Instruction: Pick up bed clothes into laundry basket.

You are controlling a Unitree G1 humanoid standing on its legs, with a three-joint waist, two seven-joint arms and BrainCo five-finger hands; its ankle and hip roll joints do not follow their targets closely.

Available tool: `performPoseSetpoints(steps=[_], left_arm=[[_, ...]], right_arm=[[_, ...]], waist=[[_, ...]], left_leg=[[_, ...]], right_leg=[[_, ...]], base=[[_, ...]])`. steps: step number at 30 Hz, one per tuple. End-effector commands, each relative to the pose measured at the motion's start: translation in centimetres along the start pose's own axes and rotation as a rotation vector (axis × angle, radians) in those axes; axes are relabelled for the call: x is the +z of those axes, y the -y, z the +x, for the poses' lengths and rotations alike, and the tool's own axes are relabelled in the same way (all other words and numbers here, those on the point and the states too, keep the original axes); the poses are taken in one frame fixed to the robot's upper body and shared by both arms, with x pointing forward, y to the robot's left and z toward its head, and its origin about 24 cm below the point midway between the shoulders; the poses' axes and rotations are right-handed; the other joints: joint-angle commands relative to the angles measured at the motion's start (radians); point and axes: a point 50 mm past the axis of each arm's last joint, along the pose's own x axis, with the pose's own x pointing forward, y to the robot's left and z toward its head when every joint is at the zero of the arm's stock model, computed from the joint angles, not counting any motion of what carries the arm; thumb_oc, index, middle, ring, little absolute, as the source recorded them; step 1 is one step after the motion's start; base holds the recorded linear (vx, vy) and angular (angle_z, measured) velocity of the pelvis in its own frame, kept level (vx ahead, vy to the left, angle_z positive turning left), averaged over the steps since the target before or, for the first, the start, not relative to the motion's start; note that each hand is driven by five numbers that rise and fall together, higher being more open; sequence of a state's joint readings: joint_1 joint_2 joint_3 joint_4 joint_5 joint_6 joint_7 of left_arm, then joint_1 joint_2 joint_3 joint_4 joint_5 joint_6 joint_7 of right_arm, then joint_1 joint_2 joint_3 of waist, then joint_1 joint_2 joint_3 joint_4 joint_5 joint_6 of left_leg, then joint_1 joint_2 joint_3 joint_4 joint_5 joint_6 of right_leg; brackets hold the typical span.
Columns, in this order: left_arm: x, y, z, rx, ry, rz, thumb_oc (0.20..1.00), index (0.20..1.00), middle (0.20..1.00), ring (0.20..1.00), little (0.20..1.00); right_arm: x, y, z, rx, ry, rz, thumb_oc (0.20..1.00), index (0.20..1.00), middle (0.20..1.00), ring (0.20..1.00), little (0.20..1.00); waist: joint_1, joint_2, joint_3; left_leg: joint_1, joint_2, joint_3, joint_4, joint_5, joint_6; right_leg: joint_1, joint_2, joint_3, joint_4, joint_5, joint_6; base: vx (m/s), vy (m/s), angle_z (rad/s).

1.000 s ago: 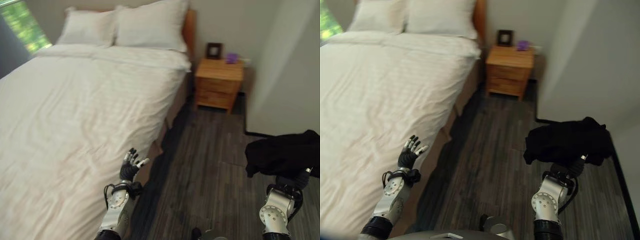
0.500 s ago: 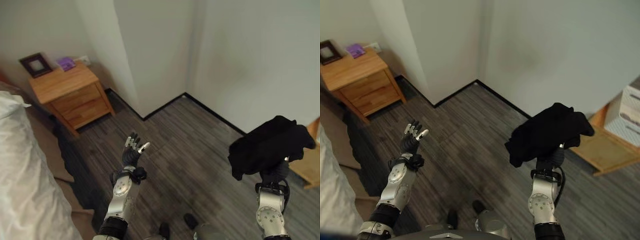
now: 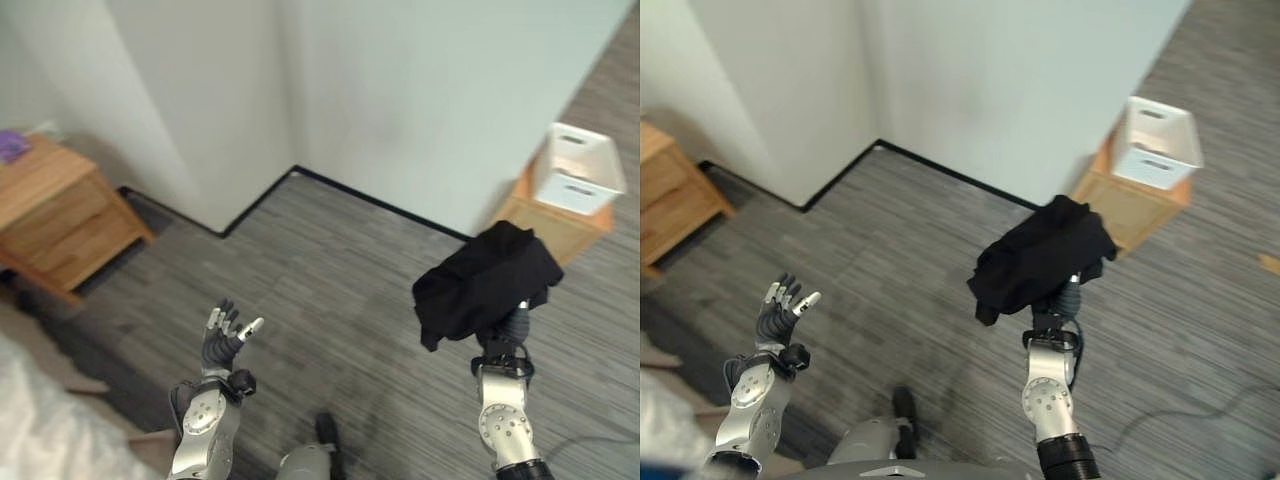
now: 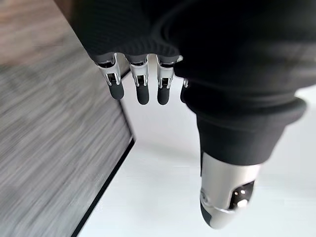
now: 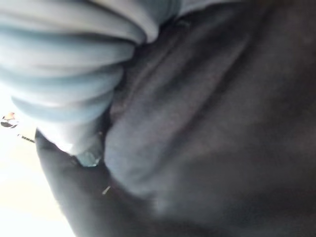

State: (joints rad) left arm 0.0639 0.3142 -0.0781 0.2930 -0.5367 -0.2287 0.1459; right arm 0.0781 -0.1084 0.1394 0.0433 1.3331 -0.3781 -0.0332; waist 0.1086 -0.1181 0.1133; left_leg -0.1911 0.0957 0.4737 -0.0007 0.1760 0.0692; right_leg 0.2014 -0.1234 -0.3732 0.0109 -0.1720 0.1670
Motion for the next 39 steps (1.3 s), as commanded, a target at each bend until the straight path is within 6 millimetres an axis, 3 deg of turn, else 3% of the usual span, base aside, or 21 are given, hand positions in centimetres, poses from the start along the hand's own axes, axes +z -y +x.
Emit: performPoseSetpoints(steps=[1, 3, 4, 5, 7, 9, 10, 15, 20, 24, 25, 28, 34, 36, 37, 38, 39], left_arm=[[3.0, 1.3, 1.1, -0.093, 0.131, 0.006, 1.000, 1.000, 1.000, 1.000, 1.000], [2.7, 1.8, 1.0, -0.125, 0.120, -0.010, 1.000, 1.000, 1.000, 1.000, 1.000], [2.5, 2.2, 1.0, -0.139, 0.117, -0.004, 1.000, 1.000, 1.000, 1.000, 1.000], [2.4, 3.1, 0.9, -0.164, 0.119, -0.019, 1.000, 1.000, 1.000, 1.000, 1.000], [2.1, 3.1, 0.8, -0.163, 0.109, -0.029, 1.000, 1.000, 1.000, 1.000, 1.000], [1.7, 3.1, 0.5, -0.170, 0.092, -0.037, 1.000, 1.000, 1.000, 1.000, 1.000], [1.3, 2.9, 0.3, -0.166, 0.071, -0.038, 1.000, 1.000, 1.000, 1.000, 1.000], [1.3, 2.3, 0.3, -0.147, 0.070, -0.020, 1.000, 1.000, 1.000, 1.000, 1.000], [0.2, -0.2, -0.6, -0.046, 0.019, -0.005, 1.000, 1.000, 1.000, 1.000, 1.000], [-0.1, -1.0, -1.0, -0.031, 0.003, 0.018, 1.000, 1.000, 1.000, 1.000, 1.000], [3.2, 2.0, 1.3, -0.109, 0.169, -0.154, 1.000, 1.000, 1.000, 1.000, 1.000], [1.4, 0.7, 0.1, -0.063, 0.100, -0.156, 1.000, 1.000, 1.000, 1.000, 1.000], [-0.4, 0.5, -0.7, -0.024, 0.024, -0.263, 1.000, 1.000, 1.000, 1.000, 1.000], [-0.5, 0.3, -0.7, -0.013, 0.016, -0.245, 1.000, 1.000, 1.000, 1.000, 1.000], [-0.4, 0.2, -0.7, -0.013, 0.018, -0.230, 1.000, 1.000, 1.000, 1.000, 1.000], [-0.4, 0.2, -0.7, -0.014, 0.018, -0.230, 1.000, 1.000, 1.000, 1.000, 1.000], [-0.3, 0.1, -0.5, -0.013, 0.020, -0.220, 1.000, 1.000, 1.000, 1.000, 1.000]], right_arm=[[3.3, -1.9, 0.7, 0.144, 0.105, -0.051, 0.200, 0.200, 0.200, 0.200, 0.200], [3.8, -1.0, 0.3, 0.130, 0.093, -0.078, 0.200, 0.200, 0.200, 0.200, 0.200], [3.8, -0.9, 0.3, 0.129, 0.089, -0.089, 0.200, 0.200, 0.200, 0.200, 0.200], [3.8, -1.0, 0.8, 0.131, 0.088, -0.098, 0.200, 0.200, 0.200, 0.200, 0.200], [3.7, -0.8, 0.8, 0.120, 0.078, -0.100, 0.200, 0.200, 0.200, 0.200, 0.200], [3.6, -0.1, 0.5, 0.093, 0.063, -0.110, 0.200, 0.200, 0.200, 0.200, 0.200], [3.8, 0.5, 0.1, 0.070, 0.059, -0.123, 0.200, 0.200, 0.200, 0.200, 0.200], [4.3, 1.5, 0.2, 0.006, 0.095, -0.187, 0.200, 0.200, 0.200, 0.200, 0.200], [4.9, 1.2, 0.7, -0.014, 0.159, -0.213, 0.200, 0.200, 0.200, 0.200, 0.200], [5.3, 0.9, 1.0, -0.010, 0.192, -0.197, 0.200, 0.200, 0.200, 0.200, 0.200], [6.4, 5.9, -0.6, -0.135, 0.158, -0.214, 0.200, 0.200, 0.200, 0.200, 0.200], [7.5, 4.8, 0.5, -0.112, 0.200, -0.240, 0.200, 0.200, 0.200, 0.200, 0.200], [7.2, 4.0, 1.5, -0.102, 0.226, -0.190, 0.200, 0.200, 0.200, 0.200, 0.200], [7.2, 3.6, 1.6, -0.094, 0.238, -0.172, 0.200, 0.200, 0.200, 0.200, 0.200], [7.1, 3.0, 1.7, -0.070, 0.259, -0.132, 0.200, 0.200, 0.200, 0.200, 0.200], [7.1, 2.9, 1.7, -0.070, 0.259, -0.131, 0.200, 0.200, 0.200, 0.200, 0.200], [6.8, 2.5, 1.9, -0.049, 0.258, -0.121, 0.200, 0.200, 0.200, 0.200, 0.200]], waist=[[0.004, 0.010, 0.007], [-0.008, 0.007, 0.020], [0.001, 0.006, 0.031], [0.025, 0.013, 0.057], [0.021, 0.010, 0.056], [0.010, 0.009, 0.049], [-0.002, 0.026, 0.037], [-0.031, 0.036, 0.005], [-0.014, 0.030, -0.011], [0.004, 0.021, -0.014], [-0.063, 0.041, 0.021], [-0.054, 0.057, -0.016], [-0.048, 0.070, -0.027], [-0.050, 0.076, -0.022], [-0.061, 0.092, -0.001], [-0.055, 0.088, -0.005], [-0.067, 0.094, 0.026]], left_leg=[[0.052, 0.066, -0.055, 0.050, -0.091, -0.136], [0.040, 0.091, -0.070, 0.089, -0.080, -0.151], [0.028, 0.082, -0.134, 0.128, -0.094, -0.152], [0.004, 0.033, -0.314, 0.174, -0.117, -0.147], [0.015, 0.022, -0.340, 0.170, -0.135, -0.145], [0.039, 0.002, -0.349, 0.174, -0.166, -0.136], [0.067, -0.008, -0.344, 0.117, -0.156, -0.127], [0.132, -0.019, -0.325, -0.010, -0.123, -0.111], [0.176, -0.024, -0.325, -0.044, -0.125, -0.105], [0.178, -0.025, -0.343, -0.062, -0.116, -0.107], [0.207, -0.014, -0.251, 0.051, -0.155, -0.128], [0.205, -0.005, -0.265, 0.042, -0.159, -0.137], [0.225, -0.003, -0.266, 0.053, -0.190, -0.132], [0.232, -0.011, -0.267, 0.053, -0.203, -0.119], [0.241, -0.018, -0.273, 0.057, -0.221, -0.095], [0.236, -0.022, -0.266, 0.059, -0.222, -0.093], [0.239, -0.025, -0.263, 0.071, -0.230, -0.083]], right_leg=[[-0.100, -0.004, 0.056, 0.012, 0.054, -0.058], [-0.081, 0.017, 0.067, -0.017, 0.060, -0.066], [-0.080, 0.020, 0.087, -0.022, 0.060, -0.070], [-0.093, 0.024, 0.116, -0.039, 0.090, -0.076], [-0.093, 0.026, 0.123, -0.055, 0.105, -0.074], [-0.095, 0.029, 0.151, -0.070, 0.124, -0.071], [-0.105, 0.041, 0.160, -0.065, 0.129, -0.075], [-0.127, 0.050, 0.165, -0.053, 0.133, -0.069], [-0.106, 0.047, 0.162, -0.063, 0.137, -0.063], [-0.095, 0.052, 0.146, -0.078, 0.141, -0.063], [-0.199, -0.195, 0.143, 0.102, 0.268, 0.029], [-0.143, -0.169, 0.116, 0.033, 0.231, 0.022], [-0.123, -0.167, 0.114, 0.043, 0.203, 0.016], [-0.145, -0.176, 0.128, 0.104, 0.190, 0.021], [-0.236, -0.191, 0.169, 0.282, 0.223, 0.034], [-0.253, -0.196, 0.180, 0.298, 0.217, 0.035], [-0.315, -0.197, 0.223, 0.413, 0.258, 0.052]], base=[[-0.11, -0.182, 0.02], [-0.15, -0.216, 0.01], [-0.29, -0.191, -0.19], [-0.25, -0.133, -0.61], [-0.14, -0.099, -0.86], [-0.06, -0.037, -0.53], [-0.04, 0.032, 0.06], [-0.01, 0.070, -0.21], [0.01, 0.043, 0.03], [0.00, 0.009, 0.16], [0.05, -0.048, 0.11], [0.16, -0.102, 0.05], [0.15, -0.033, -0.06], [0.11, 0.062, -0.17], [0.02, 0.074, -0.16], [-0.03, 0.106, -0.16], [-0.03, 0.047, -0.06]])
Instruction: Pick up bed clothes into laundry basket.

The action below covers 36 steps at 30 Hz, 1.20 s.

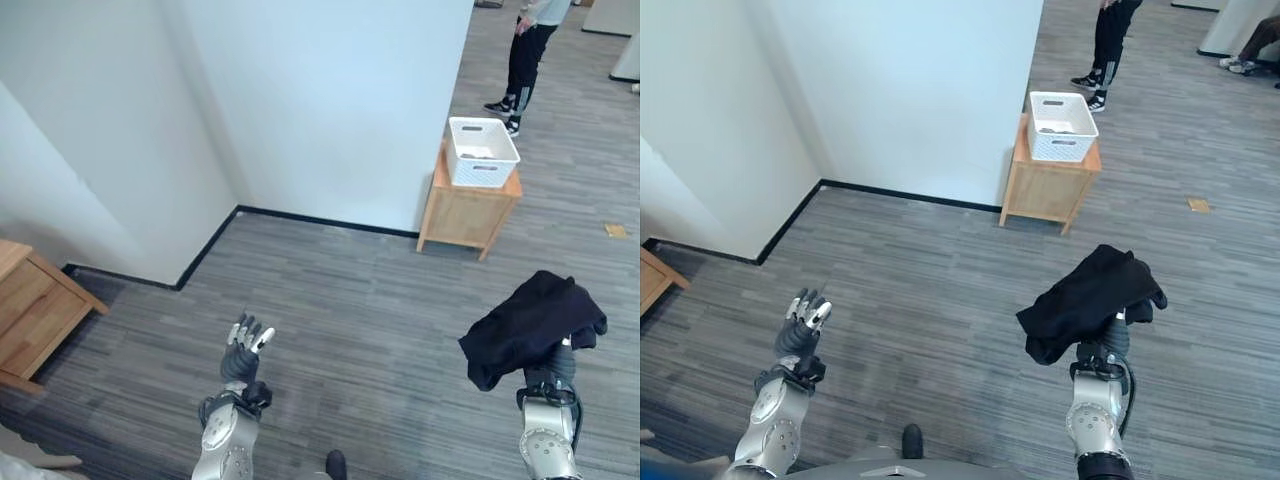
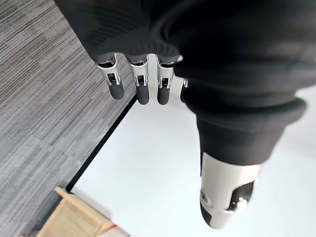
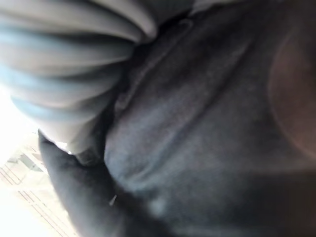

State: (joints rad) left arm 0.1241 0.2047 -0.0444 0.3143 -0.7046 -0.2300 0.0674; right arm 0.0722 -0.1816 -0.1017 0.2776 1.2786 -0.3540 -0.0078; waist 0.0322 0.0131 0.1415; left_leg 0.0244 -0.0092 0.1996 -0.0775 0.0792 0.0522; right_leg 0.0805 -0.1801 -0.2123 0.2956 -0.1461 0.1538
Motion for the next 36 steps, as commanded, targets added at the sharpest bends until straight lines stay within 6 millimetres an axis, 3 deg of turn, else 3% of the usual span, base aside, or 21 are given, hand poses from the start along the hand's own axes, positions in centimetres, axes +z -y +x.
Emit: performPoseSetpoints(steps=[1, 3, 7, 9, 11, 13, 14, 15, 17, 18, 19, 20, 22, 25, 27, 29, 30, 31, 32, 33, 36], left_arm=[[2.5, 0.3, 1.0, -0.055, 0.098, 0.055, 1.000, 1.000, 1.000, 1.000, 1.000], [2.5, 0.1, 1.1, -0.058, 0.091, 0.080, 1.000, 1.000, 1.000, 1.000, 1.000], [2.7, 0.2, 1.2, -0.082, 0.090, 0.086, 1.000, 1.000, 1.000, 1.000, 1.000], [2.9, 0.6, 1.5, -0.094, 0.099, 0.086, 1.000, 1.000, 1.000, 1.000, 1.000], [2.6, 1.1, 1.5, -0.108, 0.101, 0.074, 1.000, 1.000, 1.000, 1.000, 1.000], [1.8, 1.0, 1.1, -0.091, 0.076, 0.032, 1.000, 1.000, 1.000, 1.000, 1.000], [1.8, 1.0, 1.1, -0.091, 0.077, 0.032, 1.000, 1.000, 1.000, 1.000, 1.000], [1.3, 1.1, 1.1, -0.072, 0.066, -0.027, 1.000, 1.000, 1.000, 1.000, 1.000], [0.7, 1.7, 0.9, -0.090, 0.037, -0.055, 1.000, 1.000, 1.000, 1.000, 1.000], [0.8, 2.2, 0.9, -0.124, 0.029, -0.041, 1.000, 1.000, 1.000, 1.000, 1.000], [0.5, 2.4, 0.8, -0.138, 0.015, -0.025, 1.000, 1.000, 1.000, 1.000, 1.000], [0.1, 3.0, 0.8, -0.149, 0.000, -0.033, 1.000, 1.000, 1.000, 1.000, 1.000], [0.1, 3.3, 0.8, -0.158, -0.001, -0.042, 1.000, 1.000, 1.000, 1.000, 1.000], [-0.5, 3.3, 0.5, -0.173, -0.025, -0.015, 1.000, 1.000, 1.000, 1.000, 1.000], [-0.7, 3.3, 0.6, -0.159, -0.031, -0.032, 1.000, 1.000, 1.000, 1.000, 1.000], [-0.9, 3.3, 0.4, -0.170, -0.045, -0.053, 1.000, 1.000, 1.000, 1.000, 1.000], [-1.2, 3.2, 0.2, -0.183, -0.065, -0.020, 1.000, 1.000, 1.000, 1.000, 1.000], [-1.2, 3.2, 0.2, -0.183, -0.065, -0.020, 1.000, 1.000, 1.000, 1.000, 1.000], [-1.1, 2.8, 0.2, -0.192, -0.074, 0.064, 1.000, 1.000, 1.000, 1.000, 1.000], [-0.5, 3.5, 0.4, -0.235, -0.058, 0.097, 1.000, 1.000, 1.000, 1.000, 1.000], [0.1, 3.6, 0.5, -0.250, -0.032, 0.116, 1.000, 1.000, 1.000, 1.000, 1.000]], right_arm=[[0.8, -3.9, 0.9, 0.157, 0.102, 0.100, 0.200, 0.200, 0.200, 0.200, 0.200], [0.6, -4.0, 0.8, 0.159, 0.092, 0.114, 0.200, 0.200, 0.200, 0.200, 0.200], [0.6, -3.8, 0.8, 0.159, 0.083, 0.113, 0.200, 0.200, 0.200, 0.200, 0.200], [0.5, -3.8, 0.4, 0.169, 0.070, 0.098, 0.200, 0.200, 0.200, 0.200, 0.200], [0.4, -3.3, 0.1, 0.165, 0.050, 0.082, 0.200, 0.200, 0.200, 0.200, 0.200], [0.5, -3.1, 0.0, 0.177, 0.031, 0.050, 0.200, 0.200, 0.200, 0.200, 0.200], [0.5, -3.1, 0.0, 0.178, 0.031, 0.050, 0.200, 0.200, 0.200, 0.200, 0.200], [0.2, -3.2, 0.0, 0.184, 0.016, 0.036, 0.200, 0.200, 0.200, 0.200, 0.200], [0.1, -3.2, -0.3, 0.183, 0.003, 0.047, 0.200, 0.200, 0.200, 0.200, 0.200], [0.4, -3.0, -0.3, 0.177, 0.005, 0.041, 0.200, 0.200, 0.200, 0.200, 0.200], [0.5, -2.8, -0.4, 0.170, -0.003, 0.021, 0.200, 0.200, 0.200, 0.200, 0.200], [0.7, -2.9, -0.5, 0.169, -0.003, 0.024, 0.200, 0.200, 0.200, 0.200, 0.200], [0.7, -3.1, -0.5, 0.173, -0.003, 0.039, 0.200, 0.200, 0.200, 0.200, 0.200], [0.4, -3.2, -0.6, 0.180, -0.004, 0.036, 0.200, 0.200, 0.200, 0.200, 0.200], [0.2, -3.4, -0.6, 0.189, -0.007, 0.013, 0.200, 0.200, 0.200, 0.200, 0.200], [-0.7, -5.6, -0.3, 0.273, -0.036, 0.026, 0.200, 0.200, 0.200, 0.200, 0.200], [-1.2, -6.1, -0.3, 0.293, -0.054, 0.029, 0.200, 0.200, 0.200, 0.200, 0.200], [-1.2, -6.1, -0.3, 0.293, -0.054, 0.029, 0.200, 0.200, 0.200, 0.200, 0.200], [-1.7, -6.7, -0.8, 0.317, -0.065, 0.059, 0.200, 0.200, 0.200, 0.200, 0.200], [-3.3, -7.5, -1.5, 0.343, -0.130, 0.096, 0.200, 0.200, 0.200, 0.200, 0.200], [-3.3, -7.6, -1.7, 0.348, -0.139, 0.104, 0.200, 0.200, 0.200, 0.200, 0.200]], waist=[[0.001, -0.029, 0.017], [-0.013, -0.020, 0.036], [-0.025, -0.015, 0.030], [-0.037, -0.023, 0.025], [-0.044, -0.039, 0.010], [-0.044, -0.031, 0.020], [-0.048, -0.031, 0.015], [-0.041, -0.042, 0.030], [-0.024, -0.070, 0.055], [-0.007, -0.083, 0.074], [0.005, -0.093, 0.083], [0.018, -0.092, 0.083], [0.019, -0.095, 0.079], [0.055, -0.053, 0.055], [0.058, -0.044, 0.040], [0.055, -0.034, 0.015], [0.066, -0.038, 0.002], [0.068, -0.036, 0.000], [0.073, -0.055, 0.005], [0.044, -0.039, 0.051], [0.030, -0.035, 0.058]], left_leg=[[0.032, 0.083, 0.011, 0.158, -0.145, -0.061], [0.068, 0.085, 0.019, 0.153, -0.153, -0.065], [0.114, 0.096, 0.057, 0.128, -0.177, -0.099], [0.140, 0.114, 0.060, 0.139, -0.203, -0.130], [0.156, 0.149, 0.063, 0.182, -0.219, -0.155], [0.075, 0.243, 0.000, 0.428, -0.032, -0.196], [0.067, 0.244, -0.004, 0.430, -0.030, -0.196], [0.027, 0.264, -0.043, 0.590, 0.058, -0.193], [-0.096, 0.287, -0.070, 0.793, 0.118, -0.180], [-0.154, 0.279, -0.076, 0.880, 0.117, -0.179], [-0.206, 0.228, -0.092, 0.910, 0.082, -0.179], [-0.292, 0.174, -0.093, 0.857, 0.037, -0.172], [-0.317, 0.166, -0.083, 0.803, 0.044, -0.173], [-0.310, 0.208, -0.056, 0.258, 0.155, -0.196], [-0.287, 0.221, -0.032, 0.085, 0.190, -0.200], [-0.240, 0.223, 0.056, 0.106, 0.178, -0.173], [-0.224, 0.199, 0.059, 0.120, 0.151, -0.151], [-0.226, 0.201, 0.061, 0.120, 0.151, -0.151], [-0.192, 0.149, 0.107, 0.168, 0.068, -0.087], [-0.094, 0.123, 0.129, 0.160, 0.007, -0.040], [-0.041, 0.109, 0.131, 0.144, -0.021, -0.030]], right_leg=[[-0.226, -0.127, 0.092, 0.191, 0.239, 0.068], [-0.269, -0.110, 0.115, 0.189, 0.241, 0.061], [-0.294, -0.203, 0.058, -0.038, 0.272, 0.057], [-0.288, -0.243, 0.048, -0.168, 0.315, 0.076], [-0.250, -0.230, 0.037, -0.197, 0.302, 0.078], [-0.225, -0.129, 0.039, -0.138, 0.220, 0.006], [-0.227, -0.128, 0.035, -0.140, 0.222, 0.004], [-0.204, -0.088, 0.039, -0.140, 0.190, -0.039], [-0.144, -0.045, 0.028, -0.163, 0.145, -0.099], [-0.110, -0.026, 0.029, -0.177, 0.124, -0.123], [-0.086, -0.016, 0.033, -0.187, 0.109, -0.131], [-0.034, 0.009, 0.025, -0.209, 0.092, -0.127], [-0.014, 0.015, 0.020, -0.224, 0.090, -0.123], [0.065, 0.064, -0.004, -0.267, 0.036, -0.095], [0.092, 0.075, -0.024, -0.271, 0.021, -0.081], [0.133, 0.061, -0.038, -0.210, -0.037, -0.057], [0.126, 0.023, -0.032, -0.119, -0.020, -0.031], [0.122, 0.024, -0.029, -0.119, -0.019, -0.031], [0.018, -0.073, -0.009, 0.207, 0.131, 0.023], [-0.150, -0.121, 0.015, 0.468, 0.248, 0.032], [-0.211, -0.146, 0.000, 0.460, 0.242, 0.028]], base=[[0.02, 0.039, 0.02], [0.17, -0.031, 0.09], [0.26, -0.177, -0.08], [0.41, -0.395, -0.06], [0.43, -0.497, 0.25], [0.30, -0.485, 0.20], [0.19, -0.425, 0.20], [0.17, -0.408, 0.24], [0.25, -0.562, -0.07], [0.29, -0.484, -0.18], [0.45, -0.454, 0.02], [0.36, -0.278, 0.01], [0.38, -0.191, -0.04], [0.61, -0.043, -0.07], [0.48, 0.018, -0.51], [0.69, 0.092, 0.14], [0.54, 0.131, 0.11], [0.47, 0.223, -0.29], [0.57, 0.323, -0.21], [0.57, 0.320, 0.13], [0.41, 0.082, 0.20]])
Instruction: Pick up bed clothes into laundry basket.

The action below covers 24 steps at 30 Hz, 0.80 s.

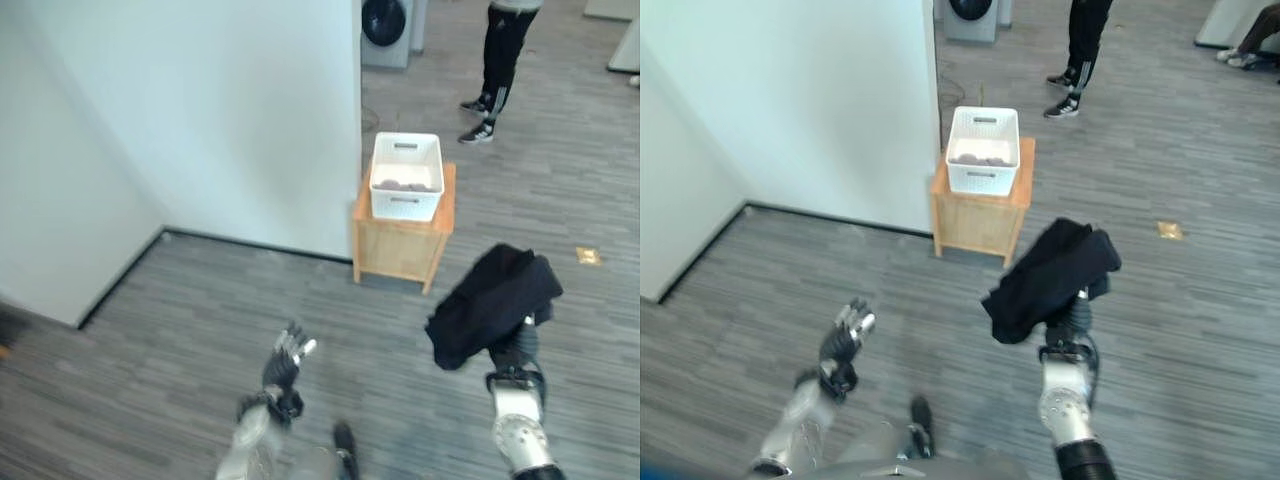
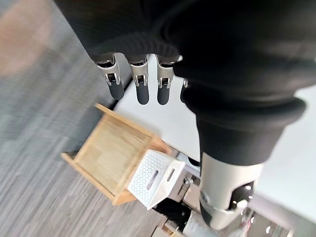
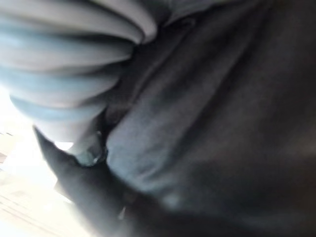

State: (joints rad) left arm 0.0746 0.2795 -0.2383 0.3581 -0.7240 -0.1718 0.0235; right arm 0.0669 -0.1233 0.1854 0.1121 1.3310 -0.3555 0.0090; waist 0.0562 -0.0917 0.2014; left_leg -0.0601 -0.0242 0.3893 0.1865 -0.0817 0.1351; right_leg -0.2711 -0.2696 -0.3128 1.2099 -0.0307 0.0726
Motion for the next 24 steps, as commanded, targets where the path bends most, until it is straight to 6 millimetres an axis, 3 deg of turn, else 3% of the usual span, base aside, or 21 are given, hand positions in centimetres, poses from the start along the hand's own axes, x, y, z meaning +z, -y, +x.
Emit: performPoseSetpoints(steps=[1, 2, 3, 4, 5, 7, 10, 11, 13, 15, 16, 17, 18, 19, 20, 21, 22, 24], left_arm=[[2.7, 1.0, 0.2, -0.064, 0.139, 0.022, 1.000, 1.000, 1.000, 1.000, 1.000], [2.7, 1.1, 0.2, -0.067, 0.140, 0.016, 1.000, 1.000, 1.000, 1.000, 1.000], [2.7, 1.1, 0.3, -0.067, 0.143, 0.005, 1.000, 1.000, 1.000, 1.000, 1.000], [2.7, 0.9, 0.3, -0.061, 0.144, 0.003, 1.000, 1.000, 1.000, 1.000, 1.000], [2.7, 0.9, 0.3, -0.061, 0.144, 0.003, 1.000, 1.000, 1.000, 1.000, 1.000], [2.9, 1.0, 0.6, -0.066, 0.155, 0.023, 1.000, 1.000, 1.000, 1.000, 1.000], [3.2, 0.7, 0.6, -0.063, 0.172, 0.050, 1.000, 1.000, 1.000, 1.000, 1.000], [3.0, 0.7, 0.6, -0.057, 0.170, 0.032, 1.000, 1.000, 1.000, 1.000, 1.000], [2.7, 1.1, 0.8, -0.040, 0.164, -0.068, 1.000, 1.000, 1.000, 1.000, 1.000], [1.8, 1.7, 0.7, -0.051, 0.125, -0.120, 1.000, 1.000, 1.000, 1.000, 1.000], [1.5, 1.9, 0.6, -0.068, 0.109, -0.120, 1.000, 1.000, 1.000, 1.000, 1.000], [0.8, 2.0, 0.5, -0.077, 0.071, -0.100, 1.000, 1.000, 1.000, 1.000, 1.000], [0.8, 2.0, 0.4, -0.077, 0.070, -0.100, 1.000, 1.000, 1.000, 1.000, 1.000], [0.4, 2.1, 0.4, -0.076, 0.055, -0.105, 1.000, 1.000, 1.000, 1.000, 1.000], [0.0, 2.0, 0.1, -0.073, 0.039, -0.107, 1.000, 1.000, 1.000, 1.000, 1.000], [-0.1, 1.8, 0.1, -0.054, 0.041, -0.092, 1.000, 1.000, 1.000, 1.000, 1.000], [-0.2, 1.7, -0.1, -0.061, 0.034, -0.084, 1.000, 1.000, 1.000, 1.000, 1.000], [0.0, 1.9, 0.0, -0.078, 0.041, -0.060, 1.000, 1.000, 1.000, 1.000, 1.000]], right_arm=[[2.9, -1.6, 0.7, 0.123, 0.088, -0.041, 0.200, 0.200, 0.200, 0.200, 0.200], [3.0, -1.6, 0.6, 0.119, 0.091, -0.030, 0.200, 0.200, 0.200, 0.200, 0.200], [3.4, -0.9, 0.5, 0.086, 0.106, -0.035, 0.200, 0.200, 0.200, 0.200, 0.200], [3.7, -0.7, 0.4, 0.073, 0.117, -0.041, 0.200, 0.200, 0.200, 0.200, 0.200], [3.7, -0.7, 0.4, 0.073, 0.117, -0.041, 0.200, 0.200, 0.200, 0.200, 0.200], [4.3, -0.2, 0.3, 0.054, 0.142, -0.053, 0.200, 0.200, 0.200, 0.200, 0.200], [5.8, 0.9, 0.1, 0.018, 0.188, -0.093, 0.200, 0.200, 0.200, 0.200, 0.200], [6.5, 0.9, 0.3, 0.022, 0.208, -0.125, 0.200, 0.200, 0.200, 0.200, 0.200], [7.5, 0.0, 0.8, 0.051, 0.237, -0.150, 0.200, 0.200, 0.200, 0.200, 0.200], [8.0, -0.6, 1.3, 0.066, 0.252, -0.170, 0.200, 0.200, 0.200, 0.200, 0.200], [8.2, -0.6, 1.3, 0.058, 0.255, -0.170, 0.200, 0.200, 0.200, 0.200, 0.200], [8.4, -0.6, 1.2, 0.049, 0.256, -0.162, 0.200, 0.200, 0.200, 0.200, 0.200], [8.4, -0.5, 1.2, 0.049, 0.256, -0.162, 0.200, 0.200, 0.200, 0.200, 0.200], [8.2, -0.7, 1.1, 0.056, 0.256, -0.148, 0.200, 0.200, 0.200, 0.200, 0.200], [8.0, -0.7, 0.9, 0.056, 0.245, -0.143, 0.200, 0.200, 0.200, 0.200, 0.200], [8.1, -0.6, 0.7, 0.048, 0.252, -0.153, 0.200, 0.200, 0.200, 0.200, 0.200], [8.0, -0.7, 0.7, 0.056, 0.226, -0.163, 0.200, 0.200, 0.200, 0.200, 0.200], [7.4, -1.0, 0.5, 0.092, 0.215, -0.126, 0.200, 0.200, 0.200, 0.200, 0.200]], waist=[[-0.002, 0.073, 0.000], [-0.010, 0.075, 0.000], [-0.027, 0.071, -0.006], [-0.040, 0.069, -0.011], [-0.040, 0.071, -0.012], [-0.062, 0.061, -0.024], [-0.062, 0.033, -0.050], [-0.063, 0.028, -0.043], [-0.049, 0.012, -0.022], [-0.028, -0.007, 0.001], [-0.024, -0.008, 0.002], [-0.026, 0.000, -0.009], [-0.025, -0.002, -0.008], [-0.025, 0.005, -0.018], [-0.022, 0.008, -0.032], [-0.021, 0.018, -0.045], [-0.032, 0.021, -0.052], [-0.034, 0.029, -0.062]], left_leg=[[0.063, 0.117, -0.067, -0.133, 0.131, -0.118], [0.080, 0.111, -0.078, -0.142, 0.124, -0.123], [0.106, 0.097, -0.101, -0.154, 0.099, -0.143], [0.121, 0.094, -0.119, -0.161, 0.089, -0.152], [0.118, 0.096, -0.119, -0.161, 0.091, -0.153], [0.141, 0.093, -0.145, -0.176, 0.073, -0.170], [0.156, 0.105, -0.174, -0.111, 0.019, -0.188], [0.117, 0.131, -0.197, 0.006, 0.054, -0.213], [-0.011, 0.166, -0.252, 0.254, 0.158, -0.267], [-0.092, 0.194, -0.262, 0.384, 0.222, -0.291], [-0.107, 0.203, -0.256, 0.362, 0.235, -0.292], [-0.120, 0.280, -0.169, 0.235, 0.251, -0.294], [-0.113, 0.278, -0.166, 0.228, 0.253, -0.294], [-0.111, 0.301, -0.116, 0.133, 0.250, -0.294], [-0.080, 0.297, -0.074, -0.002, 0.244, -0.306], [-0.061, 0.291, -0.039, -0.101, 0.268, -0.290], [-0.050, 0.289, -0.029, -0.054, 0.244, -0.285], [-0.042, 0.270, -0.033, -0.075, 0.240, -0.284]], right_leg=[[0.114, -0.058, 0.097, -0.516, 0.111, 0.103], [0.107, -0.057, 0.095, -0.578, 0.101, 0.099], [0.095, -0.037, 0.123, -0.809, 0.076, 0.089], [0.108, -0.013, 0.154, -0.912, 0.068, 0.091], [0.109, -0.010, 0.153, -0.918, 0.073, 0.090], [0.116, 0.022, 0.244, -1.085, 0.085, 0.107], [0.149, 0.021, 0.209, -1.097, 0.105, 0.108], [0.190, 0.045, 0.211, -1.136, 0.103, 0.089], [0.245, 0.060, 0.149, -1.165, 0.088, 0.046], [0.318, 0.072, 0.096, -1.206, 0.062, 0.012], [0.339, 0.076, 0.087, -1.222, 0.055, 0.009], [0.375, 0.079, 0.042, -1.240, 0.033, 0.010], [0.377, 0.077, 0.043, -1.241, 0.032, 0.010], [0.387, 0.082, 0.023, -1.247, 0.025, 0.015], [0.406, 0.081, 0.014, -1.253, 0.006, 0.032], [0.403, 0.079, -0.006, -1.244, 0.009, 0.039], [0.398, 0.083, -0.010, -1.240, -0.001, 0.037], [0.401, 0.078, -0.017, -1.244, -0.002, 0.046]], base=[[0.26, -0.041, 0.49], [0.53, -0.184, 0.47], [0.51, -0.232, 0.38], [0.40, -0.208, 0.34], [0.26, -0.128, 0.41], [0.42, -0.234, 0.79], [0.38, -0.306, 0.71], [0.28, -0.419, 0.28], [0.17, -0.376, 0.50], [0.20, -0.323, 0.75], [0.31, -0.215, 0.80], [0.23, -0.080, 0.70], [0.26, -0.038, 0.77], [0.26, 0.020, 0.55], [0.30, 0.055, 0.32], [0.25, 0.037, 0.10], [0.15, 0.044, 0.12], [0.16, 0.068, 0.30]])
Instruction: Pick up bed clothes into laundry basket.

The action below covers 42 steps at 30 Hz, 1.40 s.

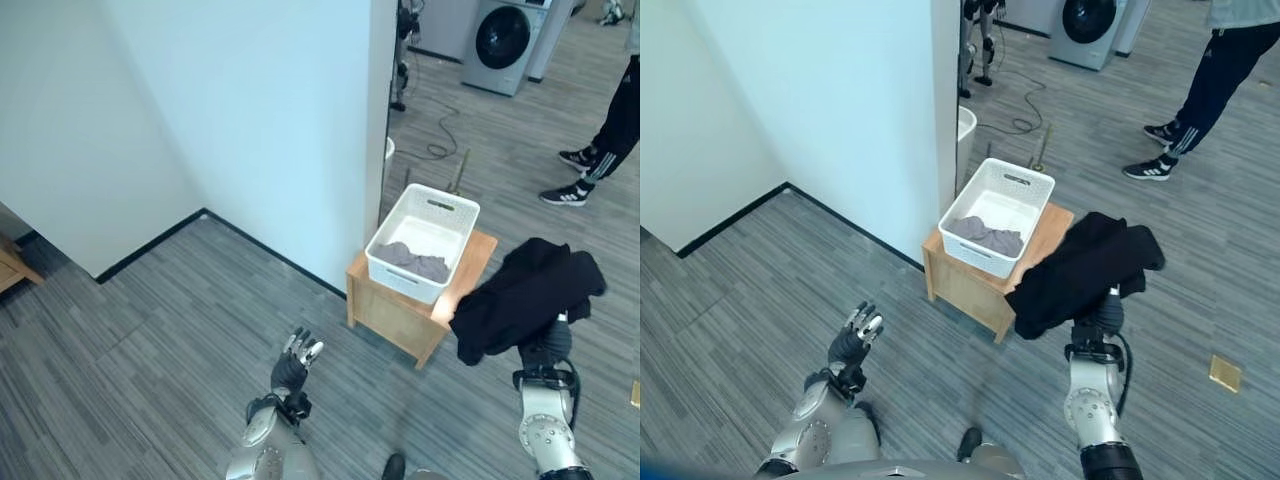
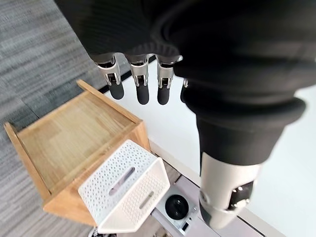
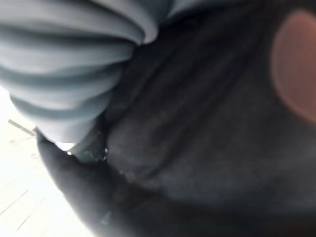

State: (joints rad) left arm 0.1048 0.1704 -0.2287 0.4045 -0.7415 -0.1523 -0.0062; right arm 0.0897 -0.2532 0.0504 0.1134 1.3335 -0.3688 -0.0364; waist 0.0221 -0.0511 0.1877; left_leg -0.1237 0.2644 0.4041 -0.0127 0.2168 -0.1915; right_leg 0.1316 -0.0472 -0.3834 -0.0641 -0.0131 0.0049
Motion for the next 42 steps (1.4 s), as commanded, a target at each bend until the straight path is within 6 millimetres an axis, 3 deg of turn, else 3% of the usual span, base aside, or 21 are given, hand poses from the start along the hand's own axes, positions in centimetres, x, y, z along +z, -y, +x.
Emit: performPoseSetpoints(steps=[1, 2, 4, 5, 6, 7, 8, 9, 10, 11, 12, 13, 20, 27, 35, 37, 42], left_arm=[[2.9, 0.8, 0.4, -0.084, 0.115, 0.066, 1.000, 1.000, 1.000, 1.000, 1.000], [3.2, 0.9, 0.5, -0.091, 0.120, 0.077, 1.000, 1.000, 1.000, 1.000, 1.000], [4.0, 0.5, 0.6, -0.089, 0.134, 0.128, 1.000, 1.000, 1.000, 1.000, 1.000], [4.5, 0.3, 0.6, -0.084, 0.144, 0.154, 1.000, 1.000, 1.000, 1.000, 1.000], [5.0, -0.2, 0.5, -0.075, 0.158, 0.195, 1.000, 1.000, 1.000, 1.000, 1.000], [5.5, -0.5, 0.5, -0.067, 0.168, 0.216, 1.000, 1.000, 1.000, 1.000, 1.000], [6.1, -1.3, 0.2, -0.059, 0.179, 0.262, 1.000, 1.000, 1.000, 1.000, 1.000], [6.1, -1.3, 0.2, -0.060, 0.179, 0.262, 1.000, 1.000, 1.000, 1.000, 1.000], [6.3, -1.5, 0.2, -0.053, 0.185, 0.260, 1.000, 1.000, 1.000, 1.000, 1.000], [7.0, -1.6, 0.4, -0.026, 0.212, 0.303, 1.000, 1.000, 1.000, 1.000, 1.000], [6.8, -1.7, 0.2, -0.036, 0.203, 0.281, 1.000, 1.000, 1.000, 1.000, 1.000], [6.0, -1.9, 0.0, -0.036, 0.177, 0.280, 1.000, 1.000, 1.000, 1.000, 1.000], [4.3, -3.3, -1.4, 0.009, 0.107, 0.216, 1.000, 1.000, 1.000, 1.000, 1.000], [3.3, -3.6, -2.0, 0.016, 0.065, 0.200, 1.000, 1.000, 1.000, 1.000, 1.000], [3.6, -3.6, -2.3, -0.014, 0.065, 0.204, 1.000, 1.000, 1.000, 1.000, 1.000], [3.5, -3.8, -2.4, -0.013, 0.063, 0.191, 1.000, 1.000, 1.000, 1.000, 1.000], [3.7, -3.4, -2.3, -0.036, 0.074, 0.182, 1.000, 1.000, 1.000, 1.000, 1.000]], right_arm=[[1.7, -2.6, 0.2, 0.163, 0.074, 0.013, 0.200, 0.200, 0.200, 0.200, 0.200], [1.8, -2.8, 0.3, 0.167, 0.082, 0.012, 0.200, 0.200, 0.200, 0.200, 0.200], [1.2, -3.2, 0.2, 0.168, 0.072, 0.031, 0.200, 0.200, 0.200, 0.200, 0.200], [1.1, -3.3, 0.2, 0.172, 0.068, 0.029, 0.200, 0.200, 0.200, 0.200, 0.200], [0.9, -3.5, 0.1, 0.175, 0.064, 0.043, 0.200, 0.200, 0.200, 0.200, 0.200], [1.0, -3.6, 0.2, 0.178, 0.070, 0.037, 0.200, 0.200, 0.200, 0.200, 0.200], [1.7, -3.3, 0.4, 0.164, 0.101, 0.031, 0.200, 0.200, 0.200, 0.200, 0.200], [1.7, -3.3, 0.4, 0.164, 0.101, 0.031, 0.200, 0.200, 0.200, 0.200, 0.200], [2.1, -3.4, 0.6, 0.161, 0.119, 0.033, 0.200, 0.200, 0.200, 0.200, 0.200], [3.4, -3.0, 1.3, 0.094, 0.207, 0.001, 0.200, 0.200, 0.200, 0.200, 0.200], [3.4, -3.3, 1.2, 0.131, 0.175, -0.007, 0.200, 0.200, 0.200, 0.200, 0.200], [3.1, -3.9, 1.3, 0.183, 0.161, 0.026, 0.200, 0.200, 0.200, 0.200, 0.200], [5.5, -5.5, 3.5, 0.183, 0.257, -0.060, 0.200, 0.200, 0.200, 0.200, 0.200], [6.8, -5.8, 5.5, 0.117, 0.322, -0.057, 0.200, 0.200, 0.200, 0.200, 0.200], [10.1, -3.9, 10.1, -0.099, 0.287, -0.371, 0.200, 0.200, 0.200, 0.200, 0.200], [12.1, -4.6, 11.9, -0.162, 0.303, -0.461, 0.200, 0.200, 0.200, 0.200, 0.200], [13.9, -6.0, 13.7, -0.224, 0.308, -0.552, 0.200, 0.200, 0.200, 0.200, 0.200]], waist=[[-0.001, -0.012, -0.049], [0.003, -0.007, -0.056], [-0.001, -0.001, -0.064], [-0.004, 0.002, -0.057], [-0.013, 0.005, -0.040], [-0.026, 0.009, -0.026], [-0.040, 0.012, -0.030], [-0.039, 0.014, -0.032], [-0.038, 0.010, -0.038], [-0.049, -0.004, -0.039], [-0.042, -0.012, -0.041], [-0.031, -0.030, -0.045], [0.020, -0.032, -0.073], [0.043, -0.025, -0.077], [0.060, -0.016, -0.051], [0.071, -0.010, -0.035], [0.079, 0.004, -0.011]], left_leg=[[0.022, -0.020, -0.047, 0.124, -0.059, 0.043], [0.026, -0.036, -0.054, 0.108, -0.062, 0.047], [0.095, -0.090, -0.035, 0.063, -0.139, 0.091], [0.116, -0.109, -0.031, 0.051, -0.158, 0.115], [0.138, -0.130, -0.023, 0.032, -0.158, 0.151], [0.146, -0.134, -0.038, 0.023, -0.159, 0.159], [0.177, -0.151, -0.070, -0.019, -0.169, 0.152], [0.175, -0.148, -0.069, -0.020, -0.167, 0.151], [0.174, -0.153, -0.082, -0.027, -0.170, 0.144], [0.180, -0.159, -0.117, -0.027, -0.190, 0.136], [0.184, -0.162, -0.136, -0.028, -0.189, 0.137], [0.202, -0.162, -0.121, -0.040, -0.189, 0.132], [0.188, -0.141, -0.168, -0.053, -0.169, 0.117], [0.199, -0.136, -0.175, -0.067, -0.168, 0.110], [0.174, -0.128, -0.183, -0.075, -0.155, 0.097], [0.159, -0.123, -0.184, -0.075, -0.148, 0.091], [0.134, -0.120, -0.187, -0.075, -0.138, 0.085]], right_leg=[[-0.001, -0.145, 0.054, 0.030, -0.020, 0.114], [0.000, -0.155, 0.046, 0.042, -0.023, 0.116], [-0.037, -0.210, 0.056, 0.211, -0.038, 0.144], [-0.085, -0.239, 0.073, 0.326, -0.021, 0.162], [-0.169, -0.260, 0.117, 0.452, 0.065, 0.181], [-0.215, -0.238, 0.180, 0.513, 0.076, 0.190], [-0.235, -0.194, 0.289, 0.374, 0.028, 0.175], [-0.235, -0.191, 0.288, 0.368, 0.034, 0.173], [-0.230, -0.199, 0.298, 0.278, 0.037, 0.172], [-0.211, -0.211, 0.337, 0.095, 0.063, 0.183], [-0.197, -0.211, 0.340, 0.123, 0.054, 0.190], [-0.193, -0.218, 0.323, 0.103, 0.111, 0.196], [-0.106, -0.189, 0.229, 0.037, 0.074, 0.177], [-0.077, -0.176, 0.216, 0.002, 0.071, 0.170], [-0.095, -0.166, 0.213, -0.015, 0.079, 0.165], [-0.110, -0.163, 0.217, -0.018, 0.083, 0.164], [-0.138, -0.160, 0.219, -0.019, 0.093, 0.163]], base=[[0.15, 0.099, 0.12], [0.22, 0.173, -0.09], [0.33, 0.284, -0.07], [0.21, 0.299, 0.02], [0.10, 0.249, 0.24], [0.22, 0.148, 0.46], [0.19, 0.030, 0.83], [0.22, -0.046, 1.02], [0.20, -0.152, 1.06], [0.22, -0.154, 1.17], [0.23, -0.185, 1.18], [0.11, -0.114, 1.13], [0.09, -0.090, 0.23], [0.04, -0.025, 0.07], [0.00, -0.016, -0.01], [-0.04, -0.028, -0.02], [-0.05, -0.016, -0.03]])
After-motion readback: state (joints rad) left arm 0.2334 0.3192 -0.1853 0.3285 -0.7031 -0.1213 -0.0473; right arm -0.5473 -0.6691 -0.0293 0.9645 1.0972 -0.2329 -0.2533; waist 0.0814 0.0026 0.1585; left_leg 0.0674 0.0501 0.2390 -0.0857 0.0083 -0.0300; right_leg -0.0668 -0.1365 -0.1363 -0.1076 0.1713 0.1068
